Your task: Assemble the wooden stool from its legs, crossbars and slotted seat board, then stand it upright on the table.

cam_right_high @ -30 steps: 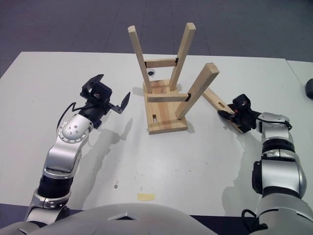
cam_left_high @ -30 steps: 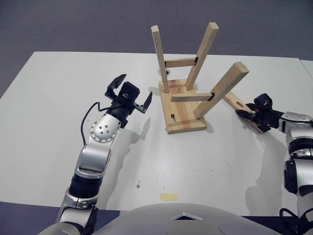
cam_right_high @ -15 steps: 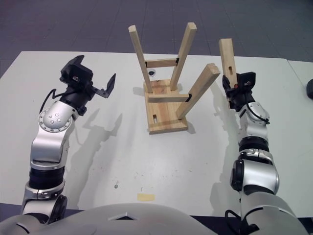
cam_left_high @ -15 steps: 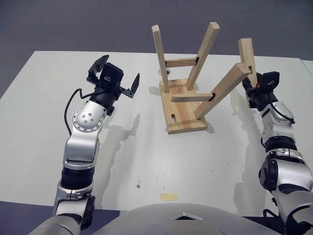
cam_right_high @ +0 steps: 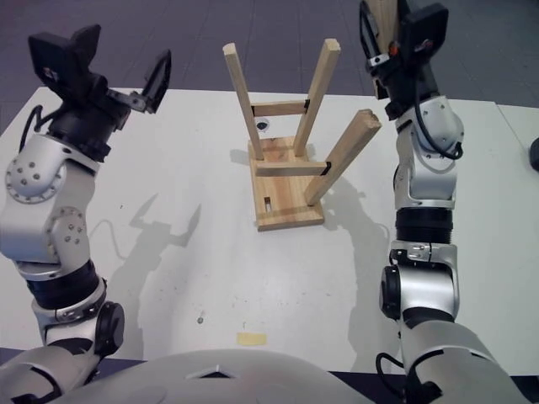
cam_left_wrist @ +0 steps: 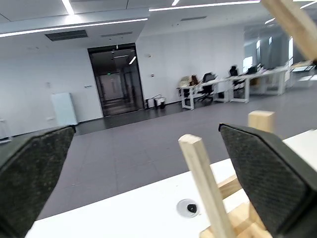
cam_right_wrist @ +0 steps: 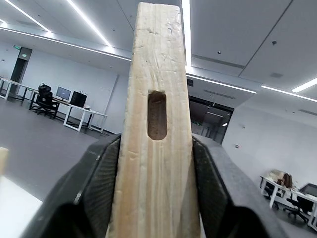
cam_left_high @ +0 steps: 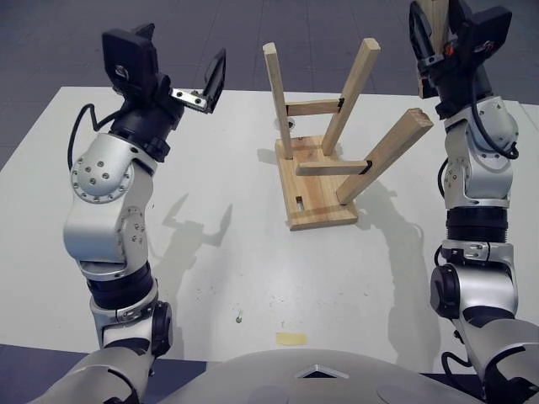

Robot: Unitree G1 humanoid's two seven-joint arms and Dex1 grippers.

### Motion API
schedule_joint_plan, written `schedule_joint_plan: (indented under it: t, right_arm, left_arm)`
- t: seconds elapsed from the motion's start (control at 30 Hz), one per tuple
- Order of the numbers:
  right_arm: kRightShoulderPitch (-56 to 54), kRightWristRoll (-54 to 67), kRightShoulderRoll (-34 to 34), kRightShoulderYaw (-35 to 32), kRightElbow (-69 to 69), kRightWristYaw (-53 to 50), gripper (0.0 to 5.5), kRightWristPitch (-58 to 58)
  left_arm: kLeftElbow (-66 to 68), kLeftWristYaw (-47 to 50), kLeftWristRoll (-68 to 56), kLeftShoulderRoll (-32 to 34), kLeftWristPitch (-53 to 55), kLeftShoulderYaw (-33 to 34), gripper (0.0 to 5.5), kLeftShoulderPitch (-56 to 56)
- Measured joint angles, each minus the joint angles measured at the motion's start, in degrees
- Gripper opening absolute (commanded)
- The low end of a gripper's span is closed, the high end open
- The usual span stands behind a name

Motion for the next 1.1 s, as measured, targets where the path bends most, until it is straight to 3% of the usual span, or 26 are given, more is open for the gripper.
schedule_joint_plan:
  t: [0.4,0.7,0.9,1.1]
  right_arm:
    - [3.8,-4.8,-0.8,6.7,-15.1,4.8,2.07,0.5]
    - [7.7,-2.2,4.3,12.8,-23.8,7.3,2.07,3.7]
    - [10.9,-0.3,5.7,15.8,-27.3,8.7,2.07,7.4]
    - [12.1,-0.2,6.1,16.5,-28.2,9.1,2.07,8.7]
  left_arm:
    - [-2.8,5.8,-21.3,-3.3,7.8,4.0,5.4,-4.7]
    - [1.3,20.8,-44.4,-10.5,9.2,7.6,5.4,-7.5]
    - [3.1,29.9,-58.5,-9.9,4.7,9.4,4.48,-9.5]
    - [2.4,31.3,-62.9,-3.2,4.2,6.6,3.45,-9.1]
